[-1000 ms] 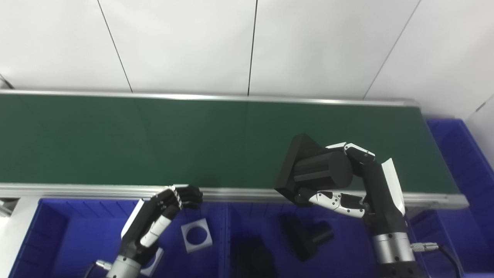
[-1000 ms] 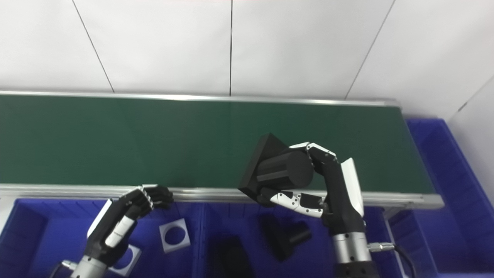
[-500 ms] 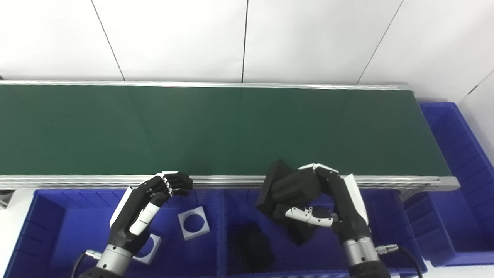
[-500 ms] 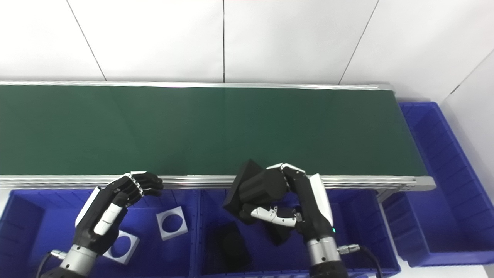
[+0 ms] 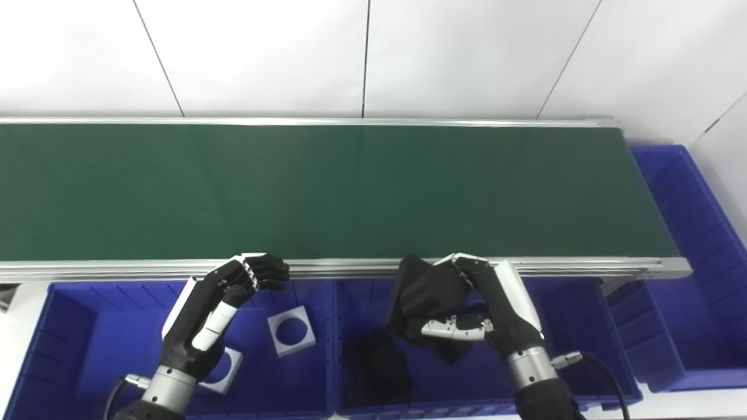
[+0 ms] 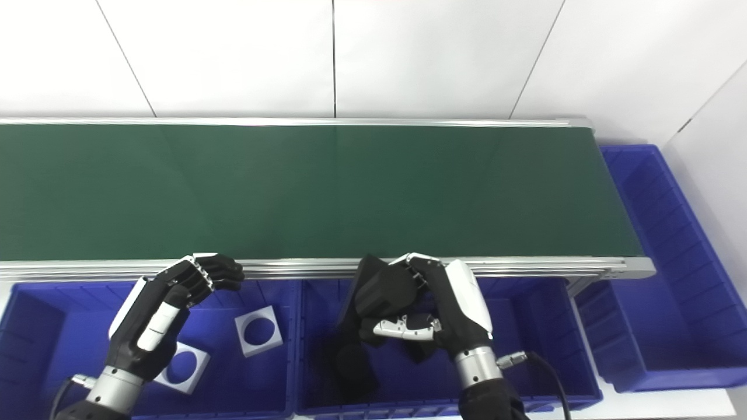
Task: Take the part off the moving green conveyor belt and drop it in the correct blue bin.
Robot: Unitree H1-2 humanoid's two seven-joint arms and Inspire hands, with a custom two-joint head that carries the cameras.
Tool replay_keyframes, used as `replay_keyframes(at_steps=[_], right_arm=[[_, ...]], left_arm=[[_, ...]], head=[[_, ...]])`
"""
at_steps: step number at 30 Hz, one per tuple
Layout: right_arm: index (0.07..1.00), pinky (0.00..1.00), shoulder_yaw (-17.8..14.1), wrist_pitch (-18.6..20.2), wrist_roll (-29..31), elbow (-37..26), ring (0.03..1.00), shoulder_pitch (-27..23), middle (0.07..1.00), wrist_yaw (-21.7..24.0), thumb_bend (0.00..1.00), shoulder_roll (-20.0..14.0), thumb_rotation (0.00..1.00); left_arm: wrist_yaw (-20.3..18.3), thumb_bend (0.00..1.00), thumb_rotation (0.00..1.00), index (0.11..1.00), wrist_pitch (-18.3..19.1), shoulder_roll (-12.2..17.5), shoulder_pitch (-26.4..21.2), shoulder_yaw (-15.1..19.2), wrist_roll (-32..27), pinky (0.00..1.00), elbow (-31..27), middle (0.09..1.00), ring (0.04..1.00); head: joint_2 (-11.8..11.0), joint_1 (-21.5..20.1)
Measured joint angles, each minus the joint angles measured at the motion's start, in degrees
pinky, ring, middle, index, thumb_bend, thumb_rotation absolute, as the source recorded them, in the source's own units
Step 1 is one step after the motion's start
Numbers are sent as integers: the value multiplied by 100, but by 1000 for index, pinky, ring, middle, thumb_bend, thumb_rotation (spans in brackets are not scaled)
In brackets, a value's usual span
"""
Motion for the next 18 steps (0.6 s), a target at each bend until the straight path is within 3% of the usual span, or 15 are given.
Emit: replay_keyframes(at_steps=[8, 18], right_arm=[[522, 377, 246, -31, -554, 116, 395, -17, 475, -53, 499, -153, 0], [546, 346, 199, -24, -419, 311, 392, -63, 479, 24, 495, -167, 0]], left_arm=[[-24, 741, 766, 648, 3, 3, -23, 1, -2, 624, -1, 664, 654], [-32, 762, 765, 645, 180, 12, -46, 17, -5, 615, -52, 662, 648]], head=[[123, -97], [176, -158]])
